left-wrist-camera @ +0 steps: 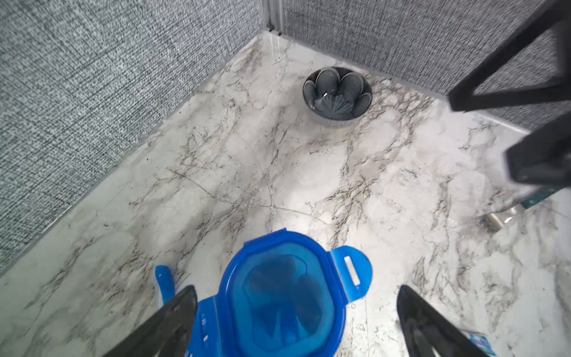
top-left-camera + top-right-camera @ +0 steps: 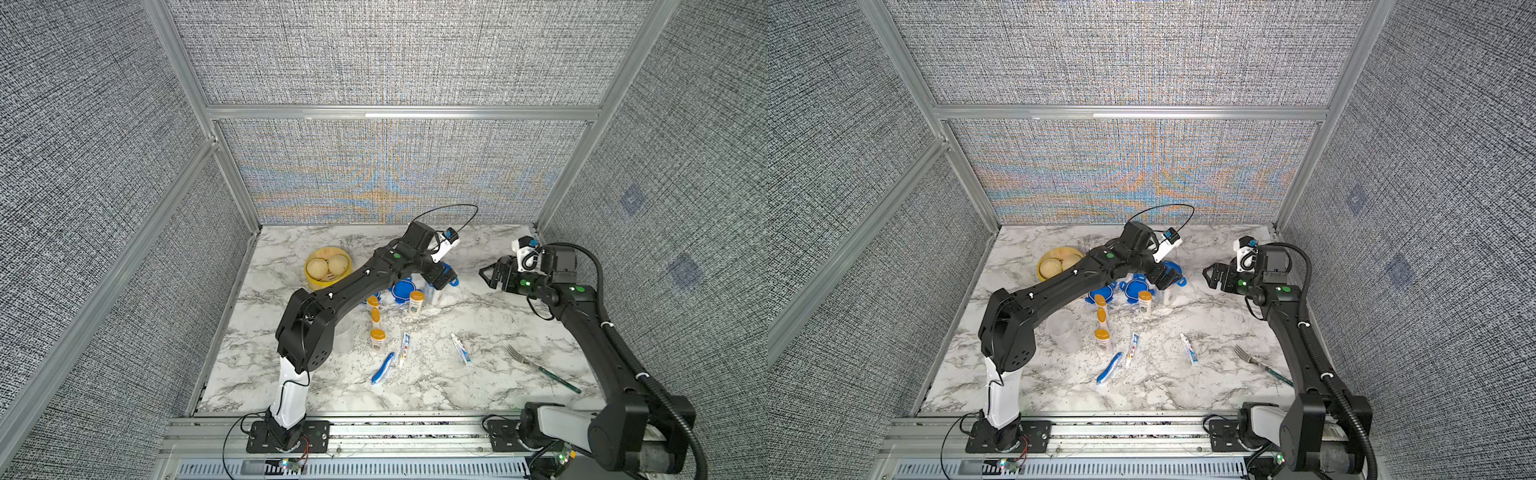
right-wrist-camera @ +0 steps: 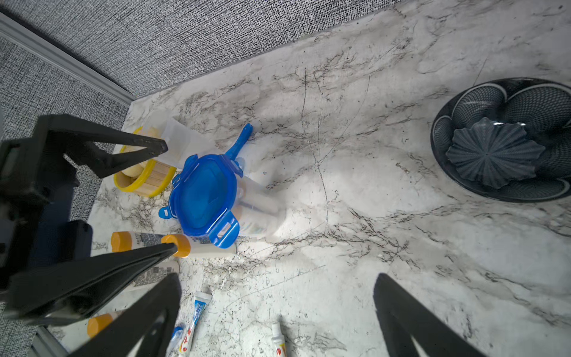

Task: Pack away toiletry kits
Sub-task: Close the fastener on the container.

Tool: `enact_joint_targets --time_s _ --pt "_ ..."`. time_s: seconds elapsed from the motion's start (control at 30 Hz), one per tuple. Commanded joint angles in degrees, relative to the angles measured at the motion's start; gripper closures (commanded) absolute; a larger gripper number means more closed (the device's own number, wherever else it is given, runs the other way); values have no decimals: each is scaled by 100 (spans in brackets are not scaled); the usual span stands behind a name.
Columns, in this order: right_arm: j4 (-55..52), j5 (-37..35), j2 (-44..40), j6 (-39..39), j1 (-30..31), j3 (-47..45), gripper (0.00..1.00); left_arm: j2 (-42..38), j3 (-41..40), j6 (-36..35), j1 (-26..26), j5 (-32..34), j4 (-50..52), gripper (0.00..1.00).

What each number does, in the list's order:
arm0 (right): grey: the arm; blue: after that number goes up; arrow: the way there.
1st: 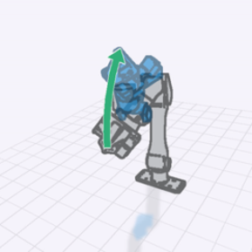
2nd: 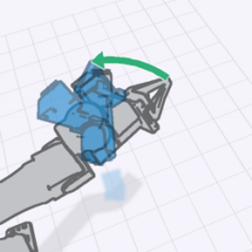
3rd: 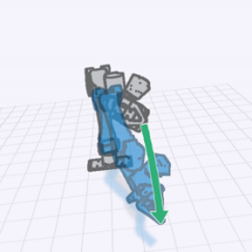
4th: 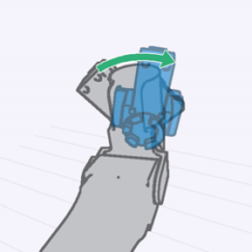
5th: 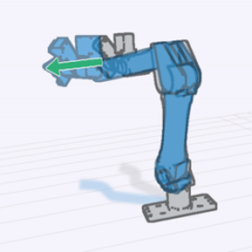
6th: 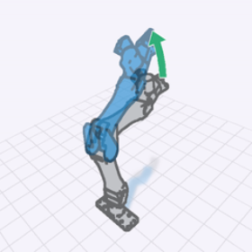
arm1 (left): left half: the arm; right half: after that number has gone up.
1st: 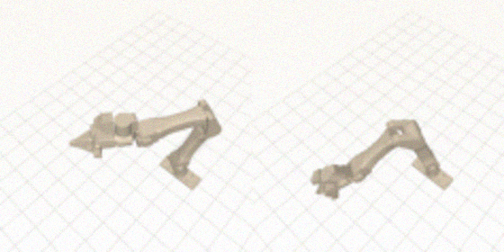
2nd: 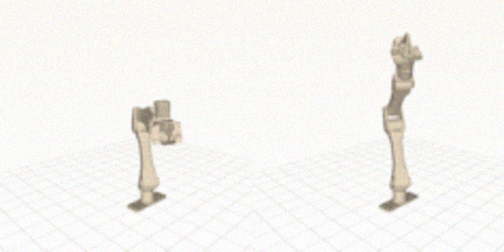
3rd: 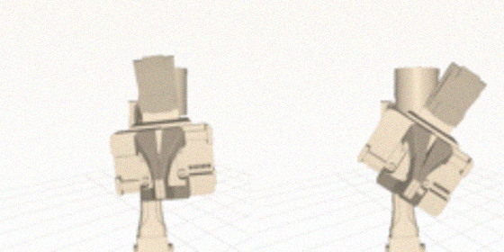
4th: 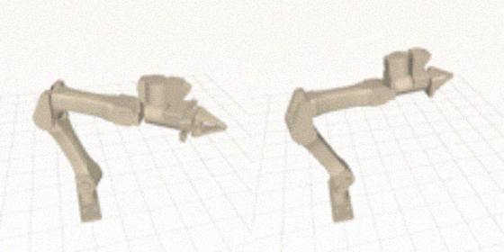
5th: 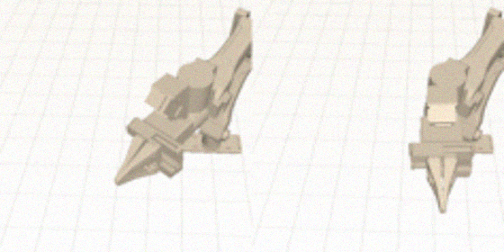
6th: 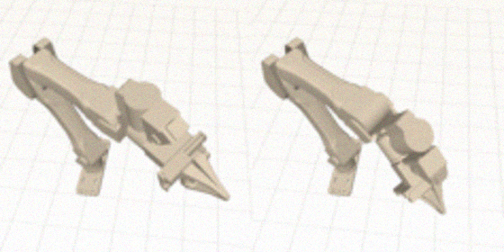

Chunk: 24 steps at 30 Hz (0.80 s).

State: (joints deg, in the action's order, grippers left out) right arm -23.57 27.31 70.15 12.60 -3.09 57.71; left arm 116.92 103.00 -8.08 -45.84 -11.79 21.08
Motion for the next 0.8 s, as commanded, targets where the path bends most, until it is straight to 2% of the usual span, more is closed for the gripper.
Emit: enact_joint_targets --time_s 0.0,0.13,0.37,0.6,0.77 --pt "132 324 -56 129 -74 12 1 128 152 28 -123 498 287 0" --pt "124 396 -159 133 -137 -35 1 315 319 106 -179 941 424 0" --pt "130 424 -249 137 -214 -230 1 309 351 231 -188 975 341 0" --pt "141 433 -253 137 -257 -267 1 396 403 385 -189 725 307 1" --pt "186 464 -263 164 -277 -282 1 501 400 492 -197 954 326 0"
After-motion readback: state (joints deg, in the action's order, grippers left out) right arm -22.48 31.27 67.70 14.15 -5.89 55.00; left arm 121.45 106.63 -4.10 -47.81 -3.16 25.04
